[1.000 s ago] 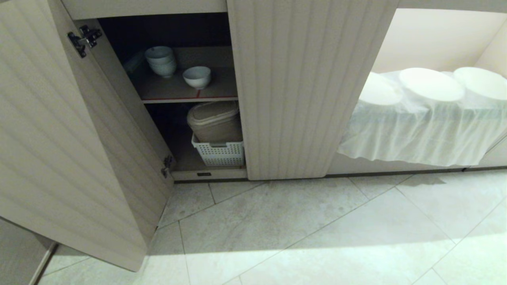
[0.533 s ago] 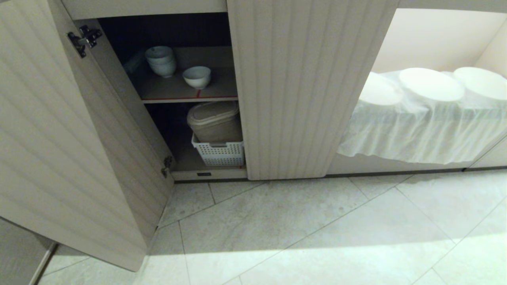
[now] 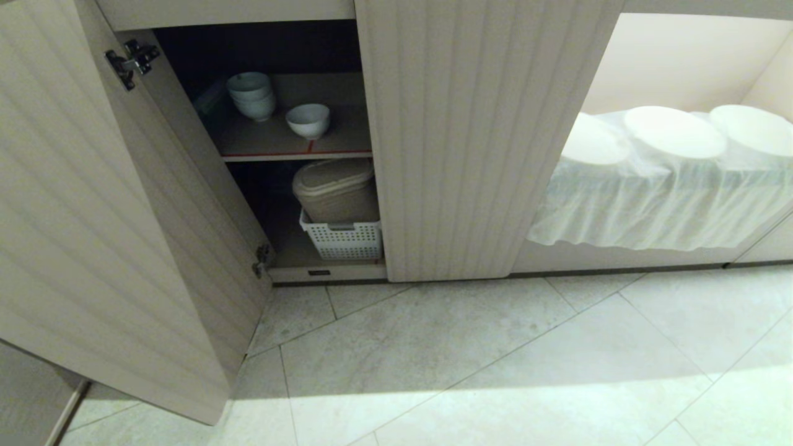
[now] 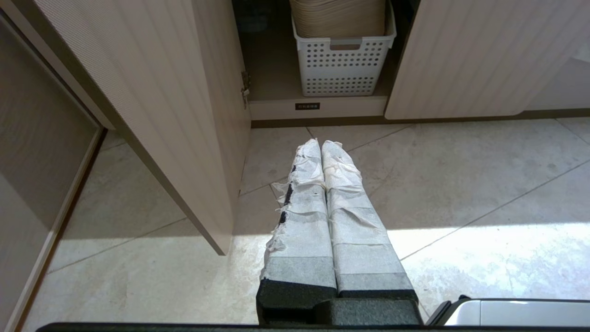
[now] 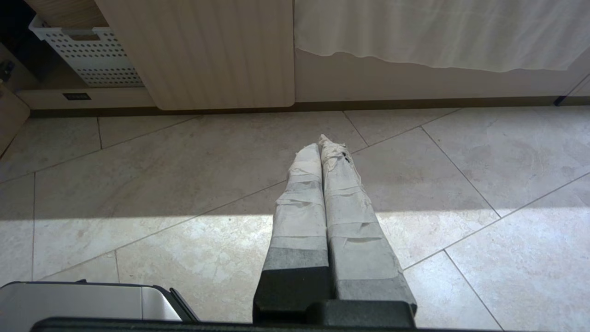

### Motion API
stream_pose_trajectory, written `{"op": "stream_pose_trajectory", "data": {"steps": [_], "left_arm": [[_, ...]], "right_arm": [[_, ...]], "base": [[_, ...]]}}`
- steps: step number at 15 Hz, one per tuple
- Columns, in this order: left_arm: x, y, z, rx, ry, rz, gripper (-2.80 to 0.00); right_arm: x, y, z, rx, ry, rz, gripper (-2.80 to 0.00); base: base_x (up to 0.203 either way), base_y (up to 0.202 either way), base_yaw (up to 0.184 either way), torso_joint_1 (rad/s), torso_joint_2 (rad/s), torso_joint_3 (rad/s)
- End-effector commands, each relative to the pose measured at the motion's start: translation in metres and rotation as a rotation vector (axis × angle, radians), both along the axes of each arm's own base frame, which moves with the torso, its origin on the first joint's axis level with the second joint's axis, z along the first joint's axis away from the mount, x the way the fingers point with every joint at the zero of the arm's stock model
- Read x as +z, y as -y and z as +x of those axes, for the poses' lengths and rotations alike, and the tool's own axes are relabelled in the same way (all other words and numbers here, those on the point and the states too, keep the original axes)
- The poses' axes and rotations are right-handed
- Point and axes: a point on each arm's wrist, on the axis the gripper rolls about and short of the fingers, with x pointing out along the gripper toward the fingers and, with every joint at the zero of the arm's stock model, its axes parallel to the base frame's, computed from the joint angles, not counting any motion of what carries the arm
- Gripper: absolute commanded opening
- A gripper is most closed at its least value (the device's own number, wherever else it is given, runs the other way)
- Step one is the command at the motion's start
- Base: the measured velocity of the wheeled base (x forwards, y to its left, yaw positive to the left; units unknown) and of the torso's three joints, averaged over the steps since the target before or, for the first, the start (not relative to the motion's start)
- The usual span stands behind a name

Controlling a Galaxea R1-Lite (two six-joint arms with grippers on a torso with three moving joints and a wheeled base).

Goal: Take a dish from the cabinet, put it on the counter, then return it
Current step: Close the cabinet door

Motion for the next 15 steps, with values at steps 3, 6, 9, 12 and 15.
{"op": "stream_pose_trajectory", "data": {"steps": [3,6,9,12,15], "left_arm": [[0.0000,0.0000,0.0000,0.001,0.000,0.000,-2.80],[0.0000,0.0000,0.0000,0.001,0.000,0.000,-2.80],[0.0000,0.0000,0.0000,0.001,0.000,0.000,-2.80],[0.0000,0.0000,0.0000,0.001,0.000,0.000,-2.80],[0.0000,0.0000,0.0000,0.001,0.000,0.000,-2.80]], "right_arm": [[0.0000,0.0000,0.0000,0.000,0.000,0.000,-2.80],[0.0000,0.0000,0.0000,0.000,0.000,0.000,-2.80],[0.0000,0.0000,0.0000,0.000,0.000,0.000,-2.80],[0.0000,0.0000,0.0000,0.000,0.000,0.000,-2.80],[0.0000,0.0000,0.0000,0.000,0.000,0.000,-2.80]], "base": [[0.000,0.000,0.000,0.000,0.00,0.000],[0.000,0.000,0.000,0.000,0.00,0.000],[0.000,0.000,0.000,0.000,0.00,0.000],[0.000,0.000,0.000,0.000,0.00,0.000],[0.000,0.000,0.000,0.000,0.00,0.000]]}}
